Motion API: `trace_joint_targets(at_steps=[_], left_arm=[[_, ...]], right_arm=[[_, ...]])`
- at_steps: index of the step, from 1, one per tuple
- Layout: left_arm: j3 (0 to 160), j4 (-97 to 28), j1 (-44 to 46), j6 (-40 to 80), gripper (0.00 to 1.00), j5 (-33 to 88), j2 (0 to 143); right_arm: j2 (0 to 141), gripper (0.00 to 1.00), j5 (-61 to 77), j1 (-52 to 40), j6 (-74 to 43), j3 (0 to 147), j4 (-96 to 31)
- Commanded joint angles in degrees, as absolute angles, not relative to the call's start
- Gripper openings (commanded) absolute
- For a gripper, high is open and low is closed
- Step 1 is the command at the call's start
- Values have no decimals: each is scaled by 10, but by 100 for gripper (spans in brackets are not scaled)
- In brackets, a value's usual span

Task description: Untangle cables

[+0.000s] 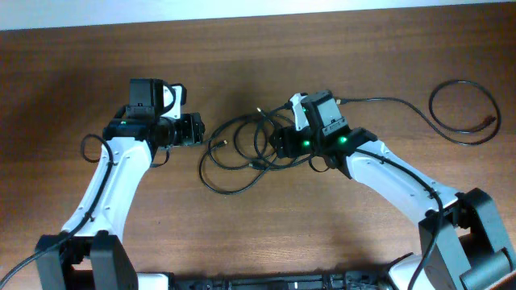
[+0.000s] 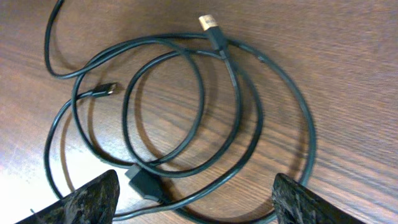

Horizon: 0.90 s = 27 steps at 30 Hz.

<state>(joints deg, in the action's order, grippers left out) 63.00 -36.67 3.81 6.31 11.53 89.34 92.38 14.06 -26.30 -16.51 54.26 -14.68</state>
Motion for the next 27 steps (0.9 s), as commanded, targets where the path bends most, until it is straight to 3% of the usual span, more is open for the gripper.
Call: trace_joint_targets(at_steps=[1,9,11,13,14,18,27], left_arm=[[627,-369,40,88,72,79,888],[626,-374,40,88,73,79,909],[626,-374,40,88,73,80,916],[626,-374,40,88,73,81,920],[626,-374,40,88,73,81,921],[626,-374,40,96,74,84,921],[626,-373,40,96,75,98,921]], right_arm=[[940,77,142,-281,-170,543,-147],[996,77,142,-292,-203,543,-151],[998,68,134,-292,-205,543,-152],[998,51,133,-292,-217,543,-152],[998,49,132,-292,-246,543,-154],[999,48,130,-293,-358,543,-155],[1043,45,129,-293,-399,543,-141]])
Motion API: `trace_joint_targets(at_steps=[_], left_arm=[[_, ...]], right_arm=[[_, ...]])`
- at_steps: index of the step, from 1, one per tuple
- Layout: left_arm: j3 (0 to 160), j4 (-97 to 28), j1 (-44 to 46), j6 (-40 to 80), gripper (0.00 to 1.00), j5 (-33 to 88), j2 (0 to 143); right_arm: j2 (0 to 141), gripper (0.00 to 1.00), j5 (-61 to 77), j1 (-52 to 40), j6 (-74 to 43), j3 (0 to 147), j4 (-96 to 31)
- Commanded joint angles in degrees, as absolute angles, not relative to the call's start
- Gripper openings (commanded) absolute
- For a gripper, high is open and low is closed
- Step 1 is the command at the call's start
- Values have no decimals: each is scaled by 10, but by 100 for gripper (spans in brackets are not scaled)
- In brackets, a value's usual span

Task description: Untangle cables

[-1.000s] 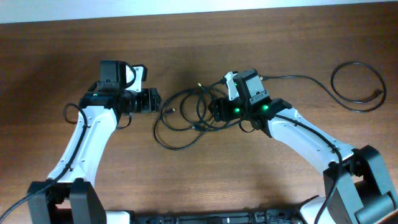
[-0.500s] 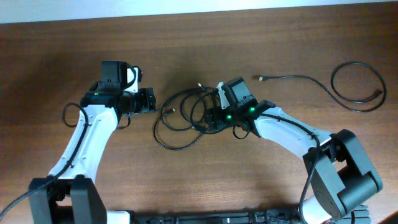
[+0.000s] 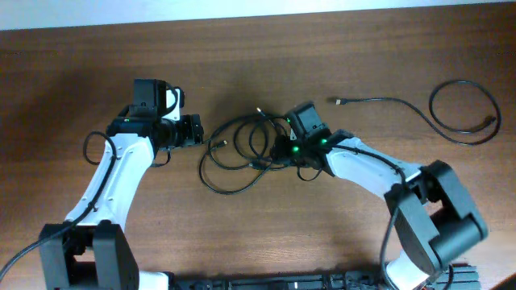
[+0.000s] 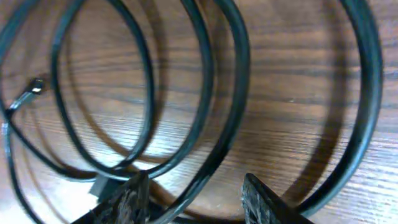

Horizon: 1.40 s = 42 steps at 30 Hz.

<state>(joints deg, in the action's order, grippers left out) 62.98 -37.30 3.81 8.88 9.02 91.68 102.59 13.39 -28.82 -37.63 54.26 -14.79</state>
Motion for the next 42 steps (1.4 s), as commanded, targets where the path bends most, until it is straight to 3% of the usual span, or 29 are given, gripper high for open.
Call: trace_joint_targets(at_steps=[1,6,9,17,25,33,38,42], left_arm=[[626,-373,40,96,75,98,921],[626,-374,40,96,75,98,921],[626,-374,40,96,75,98,921],[626,-374,40,96,75,98,922],[626,-374,40,96,76,98,922],[626,-374,40,96,76,98,922],[626,-374,40,96,76,98,922],[626,-373,40,96,78,106,922]], right_arm=[[1047,43,128,-292,-399,543,-138],[1055,14,129,-292,-399,543,-122],[1055,4,128,-292,-399,543,-121],[1010,4,127,-292,-306,544,-121],[796,4,19,-292,-162,648,-194],[641,4,-51,-292,-141,747,-192],[609,4,-39,-292,-135,750,-192],[617,4,52,-292,-111,750,-194]])
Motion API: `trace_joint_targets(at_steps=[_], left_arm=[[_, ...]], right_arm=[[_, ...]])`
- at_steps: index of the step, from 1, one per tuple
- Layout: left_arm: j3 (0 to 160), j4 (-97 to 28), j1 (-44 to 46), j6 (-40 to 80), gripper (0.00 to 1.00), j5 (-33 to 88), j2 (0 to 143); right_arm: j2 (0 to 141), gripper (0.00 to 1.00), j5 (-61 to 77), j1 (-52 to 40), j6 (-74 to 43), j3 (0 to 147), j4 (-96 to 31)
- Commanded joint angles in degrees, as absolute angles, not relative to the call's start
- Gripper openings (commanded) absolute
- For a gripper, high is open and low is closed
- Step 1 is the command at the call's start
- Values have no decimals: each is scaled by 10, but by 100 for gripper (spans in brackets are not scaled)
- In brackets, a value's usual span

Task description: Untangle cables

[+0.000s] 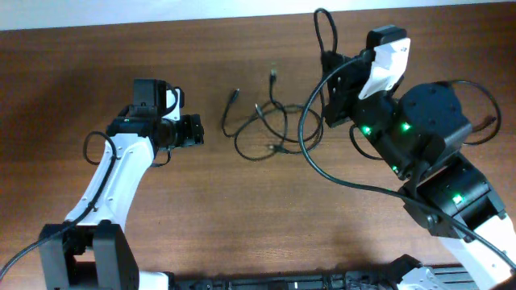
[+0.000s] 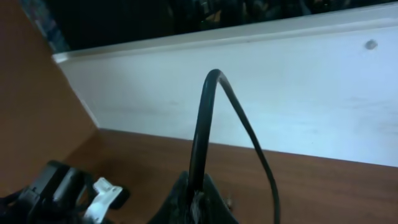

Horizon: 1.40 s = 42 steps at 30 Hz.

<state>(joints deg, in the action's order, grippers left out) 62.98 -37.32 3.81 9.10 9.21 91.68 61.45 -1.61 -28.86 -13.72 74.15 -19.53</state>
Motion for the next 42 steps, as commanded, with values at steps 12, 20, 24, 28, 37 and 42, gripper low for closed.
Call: trace_joint_targets(at_steps=[12,20,24,28,37,42], left_arm=[[626,-309,72,-7,99,339,922],[626,-307,140,-129,100,362,928],[626,-298,160,-151,100,351,954],[626,-273,163,-151,87,347,984],[626,-245,147,-130,0,299,992],[626,-258,91,-129,0,298,986]], right_arm=[[634,4,73,-292,-109,750,-182],[634,4,73,-292,-109,750,-172],[634,4,73,-292,-109,750,-172],[634,4,73,-292,-109,750,-172],[634,4,32,-292,-109,750,-186],[634,4,-163,-292,-109,750,-244]])
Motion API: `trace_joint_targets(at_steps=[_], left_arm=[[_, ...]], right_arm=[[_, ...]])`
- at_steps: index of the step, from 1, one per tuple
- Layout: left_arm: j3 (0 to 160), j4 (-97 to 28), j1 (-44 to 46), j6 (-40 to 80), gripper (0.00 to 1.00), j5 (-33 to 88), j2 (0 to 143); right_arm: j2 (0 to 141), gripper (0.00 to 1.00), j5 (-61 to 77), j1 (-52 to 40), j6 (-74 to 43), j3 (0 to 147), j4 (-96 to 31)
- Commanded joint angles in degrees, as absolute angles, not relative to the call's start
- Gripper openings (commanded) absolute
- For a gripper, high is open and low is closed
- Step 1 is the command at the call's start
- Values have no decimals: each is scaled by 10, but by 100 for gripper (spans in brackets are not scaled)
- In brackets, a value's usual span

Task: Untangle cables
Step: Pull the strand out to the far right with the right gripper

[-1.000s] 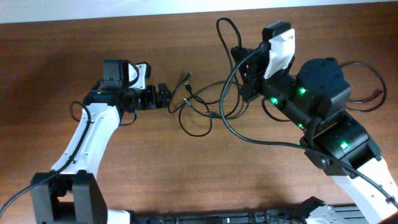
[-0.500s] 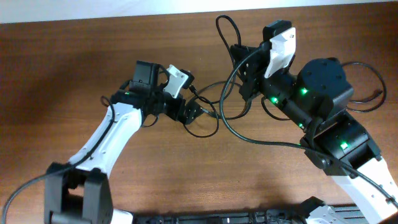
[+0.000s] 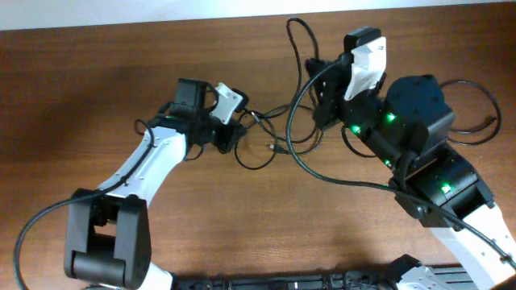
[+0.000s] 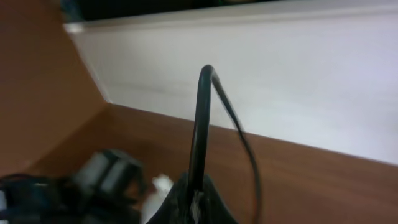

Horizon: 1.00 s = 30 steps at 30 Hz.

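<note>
Black cables lie as a loose tangle [image 3: 270, 138] on the brown table [image 3: 121, 64]. My right gripper [image 3: 321, 89] is raised high above the table and shut on a thick black cable [image 4: 200, 124]. That cable arches above the fingers [image 4: 180, 202] in a loop [image 3: 300, 36], then trails down across the table towards me [image 3: 339, 179]. My left gripper [image 3: 236, 129] is at the left edge of the tangle, with thin strands right at its tip. Its jaws cannot be made out from the overhead view. In the right wrist view the left arm [image 4: 106, 183] is a blur at the lower left.
A second black cable [image 3: 477, 90] curves at the right, partly hidden behind the right arm. A white wall strip [image 3: 201, 14] runs along the table's far edge. The right arm's body covers much of the table's right side.
My left gripper has moved right, from well clear of the cables to the tangle's left edge, and its wrist has turned. The right gripper still holds the cable aloft, shifted slightly left.
My right gripper was open above the coiled tangle, then low on its loops with narrowed fingers. Then it was raised high, shut on one cable, and the tangle lay further back and looser. The left arm stayed at the left until now, when it is at the tangle.
</note>
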<state>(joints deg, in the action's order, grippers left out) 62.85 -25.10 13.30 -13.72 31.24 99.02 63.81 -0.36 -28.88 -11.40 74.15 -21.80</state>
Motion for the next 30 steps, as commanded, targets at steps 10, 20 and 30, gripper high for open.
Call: trace_joint_targets(at_steps=[10,20,30], left_arm=[[626,-291,-79,-14,0,239,986],[626,-310,-137,39,0,240,986],[626,-329,-114,56,0,316,987]], right_arm=[[634,4,-448,-169,-112,750,-299],[635,4,-380,-9,-114,750,-316],[680,4,-373,58,-114,750,-321]])
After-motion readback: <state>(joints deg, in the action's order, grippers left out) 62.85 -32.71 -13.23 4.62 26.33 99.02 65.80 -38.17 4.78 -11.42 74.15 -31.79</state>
